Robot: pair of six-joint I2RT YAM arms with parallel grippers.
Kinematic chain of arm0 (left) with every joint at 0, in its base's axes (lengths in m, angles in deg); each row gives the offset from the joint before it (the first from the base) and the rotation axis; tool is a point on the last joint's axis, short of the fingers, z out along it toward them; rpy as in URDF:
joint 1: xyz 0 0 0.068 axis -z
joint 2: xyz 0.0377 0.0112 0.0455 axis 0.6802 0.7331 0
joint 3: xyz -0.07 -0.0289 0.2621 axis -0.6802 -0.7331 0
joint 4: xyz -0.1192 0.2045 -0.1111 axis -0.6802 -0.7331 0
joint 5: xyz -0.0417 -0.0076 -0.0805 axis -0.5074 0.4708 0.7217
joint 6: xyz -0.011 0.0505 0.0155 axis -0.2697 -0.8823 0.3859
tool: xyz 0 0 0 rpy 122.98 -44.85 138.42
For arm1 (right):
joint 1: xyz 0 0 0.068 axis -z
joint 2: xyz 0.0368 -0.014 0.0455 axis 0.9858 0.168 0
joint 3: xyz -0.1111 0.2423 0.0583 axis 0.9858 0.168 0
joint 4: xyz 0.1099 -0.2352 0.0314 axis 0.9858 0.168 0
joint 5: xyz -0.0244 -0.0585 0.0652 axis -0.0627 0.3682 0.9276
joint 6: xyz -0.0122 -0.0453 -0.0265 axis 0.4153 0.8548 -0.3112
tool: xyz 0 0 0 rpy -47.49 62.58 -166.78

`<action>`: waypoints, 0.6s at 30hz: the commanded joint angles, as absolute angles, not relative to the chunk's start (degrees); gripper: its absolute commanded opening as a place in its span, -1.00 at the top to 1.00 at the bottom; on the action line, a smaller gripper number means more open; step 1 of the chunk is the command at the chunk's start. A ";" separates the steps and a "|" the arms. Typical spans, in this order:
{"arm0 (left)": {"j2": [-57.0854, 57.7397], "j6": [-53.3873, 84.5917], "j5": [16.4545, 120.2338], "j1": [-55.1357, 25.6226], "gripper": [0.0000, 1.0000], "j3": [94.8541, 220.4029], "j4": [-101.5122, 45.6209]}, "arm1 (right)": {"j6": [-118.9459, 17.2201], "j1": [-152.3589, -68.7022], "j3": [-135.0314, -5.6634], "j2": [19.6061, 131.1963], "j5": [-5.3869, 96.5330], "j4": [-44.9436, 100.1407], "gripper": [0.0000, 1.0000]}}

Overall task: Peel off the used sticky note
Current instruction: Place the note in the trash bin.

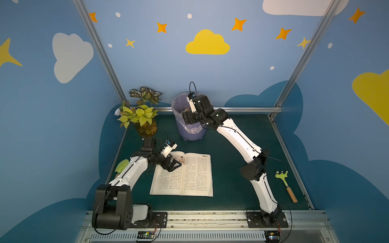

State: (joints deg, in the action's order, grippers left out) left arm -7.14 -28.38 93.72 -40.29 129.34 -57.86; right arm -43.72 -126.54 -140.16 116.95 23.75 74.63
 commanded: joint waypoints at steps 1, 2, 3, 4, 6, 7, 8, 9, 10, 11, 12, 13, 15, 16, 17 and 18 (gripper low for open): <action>-7.24 -29.18 95.28 -40.58 -1.00 128.88 -58.18 | -43.67 -126.66 -141.47 114.50 23.75 78.99 -0.82; -7.15 -29.21 95.31 -40.57 -1.00 128.98 -58.26 | -43.45 -126.71 -141.44 114.36 23.71 79.18 -0.83; -7.02 -29.22 95.37 -40.57 -1.00 128.93 -58.17 | -43.31 -126.80 -141.46 113.92 23.79 79.32 -0.84; -6.99 -29.22 95.42 -40.58 -1.00 128.99 -58.24 | -43.40 -126.72 -141.43 113.56 23.83 79.38 -0.85; -6.98 -29.17 95.40 -40.57 -1.00 129.00 -58.23 | -43.98 -126.47 -141.50 112.79 24.58 79.35 -0.86; -6.99 -29.21 95.35 -40.58 -1.00 128.94 -58.27 | -44.45 -126.23 -141.45 112.61 25.52 79.37 -0.86; -6.99 -29.20 95.34 -40.62 -1.00 128.99 -58.29 | -45.14 -125.95 -141.46 112.27 26.33 79.48 -0.86; -7.05 -29.21 95.34 -40.62 -1.00 128.97 -58.24 | -45.60 -125.74 -141.44 112.10 26.88 79.61 -0.87; -7.08 -29.22 95.34 -40.59 -1.00 128.95 -58.29 | -45.90 -125.54 -141.49 111.93 27.30 79.76 -0.88; -7.08 -29.20 95.43 -40.57 -1.00 128.90 -58.25 | -46.08 -125.37 -141.48 111.80 27.90 80.02 -0.88; -7.05 -29.19 95.53 -40.57 -1.00 128.86 -58.28 | -46.46 -125.11 -141.46 111.59 28.71 80.26 -0.88; -7.03 -29.28 95.57 -40.57 -1.00 128.88 -58.29 | -46.70 -124.98 -141.49 111.41 29.60 80.47 -0.88; -7.09 -29.30 95.52 -40.57 -1.00 128.86 -58.27 | -47.07 -124.78 -141.41 111.11 31.21 80.94 -0.90; -7.13 -29.26 95.54 -40.57 -1.00 128.90 -58.28 | -47.10 -124.79 -141.39 110.95 31.85 81.25 -0.90; -7.16 -29.24 95.51 -40.57 -1.00 128.86 -58.37 | -47.08 -124.71 -141.39 110.71 32.01 81.49 -0.90; -7.13 -29.25 95.57 -40.57 -1.00 128.88 -58.37 | -47.10 -124.68 -141.38 110.47 31.87 81.98 -0.91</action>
